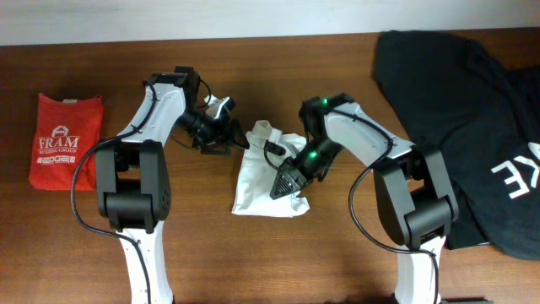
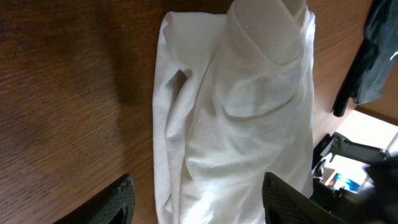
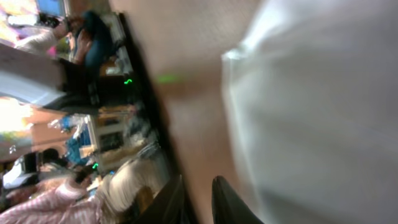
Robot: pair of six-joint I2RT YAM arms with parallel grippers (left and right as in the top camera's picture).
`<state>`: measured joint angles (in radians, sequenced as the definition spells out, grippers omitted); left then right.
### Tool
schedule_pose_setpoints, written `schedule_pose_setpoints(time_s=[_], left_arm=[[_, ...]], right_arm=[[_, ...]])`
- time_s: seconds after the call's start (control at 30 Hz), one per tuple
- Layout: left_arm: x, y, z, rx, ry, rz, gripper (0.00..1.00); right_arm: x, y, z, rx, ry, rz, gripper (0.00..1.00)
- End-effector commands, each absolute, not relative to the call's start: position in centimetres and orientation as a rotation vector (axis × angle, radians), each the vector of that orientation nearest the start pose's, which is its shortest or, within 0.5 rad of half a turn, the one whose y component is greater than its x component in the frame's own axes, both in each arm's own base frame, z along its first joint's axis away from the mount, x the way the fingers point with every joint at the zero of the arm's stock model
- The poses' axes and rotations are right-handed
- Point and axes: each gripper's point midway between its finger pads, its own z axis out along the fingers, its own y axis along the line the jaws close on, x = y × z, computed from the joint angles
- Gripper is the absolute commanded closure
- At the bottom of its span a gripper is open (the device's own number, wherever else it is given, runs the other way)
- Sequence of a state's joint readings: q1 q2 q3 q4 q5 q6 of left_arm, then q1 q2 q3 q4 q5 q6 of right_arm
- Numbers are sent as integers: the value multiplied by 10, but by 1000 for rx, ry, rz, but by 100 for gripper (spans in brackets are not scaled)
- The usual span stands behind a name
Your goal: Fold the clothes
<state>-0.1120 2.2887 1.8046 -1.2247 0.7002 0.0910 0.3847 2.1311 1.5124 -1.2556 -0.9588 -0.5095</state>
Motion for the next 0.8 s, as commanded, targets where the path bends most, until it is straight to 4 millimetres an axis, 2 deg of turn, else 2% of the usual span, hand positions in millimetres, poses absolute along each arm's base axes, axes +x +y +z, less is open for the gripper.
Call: schedule_pose_setpoints(time_s=[0.0,0.07,0.1,0.23,0.3,0.33,0.4,0.43,0.53,0.57,0.6,0.63,0.7,0.73,0.77], left_arm=[[398,-158,65,294,3013,-1124,35],[397,-158,65,293,3018,-1126,35],[396,-158,65,291,3023,-1128,35],[392,-158,66,283,3039,-1134,35],[392,-158,66,282,3035,-1143,34],[393,-159,68,282,3025,-1155,34],[399,-164,75,285,2958,-1239,34],[403,-166,79,284,2919,-1283,34],[418,-179,92,316,2774,-1402,21],[423,-182,92,350,2746,-1387,14],[424,-186,90,433,2717,-1351,13],[423,-189,87,475,2721,-1316,9],[422,-190,79,483,2770,-1244,8],[421,-190,75,470,2794,-1222,7],[421,-192,72,455,2810,-1213,7]], right_arm=[[269,241,35,-908,2937,1387,80],[287,225,8,-801,3024,1140,80],[306,217,-4,-715,3043,995,80],[325,215,-7,-639,3009,934,77],[321,213,-5,-641,3035,937,76],[313,211,-2,-679,3058,942,71],[304,207,11,-742,3093,952,59],[303,206,18,-749,3099,954,56],[317,205,58,-773,3036,940,50],[326,208,80,-780,2982,930,42],[334,210,100,-791,2930,920,33],[339,212,118,-800,2886,908,18],[345,210,143,-810,2840,857,12],[347,207,150,-809,2831,828,0],[351,201,161,-778,2830,769,1]])
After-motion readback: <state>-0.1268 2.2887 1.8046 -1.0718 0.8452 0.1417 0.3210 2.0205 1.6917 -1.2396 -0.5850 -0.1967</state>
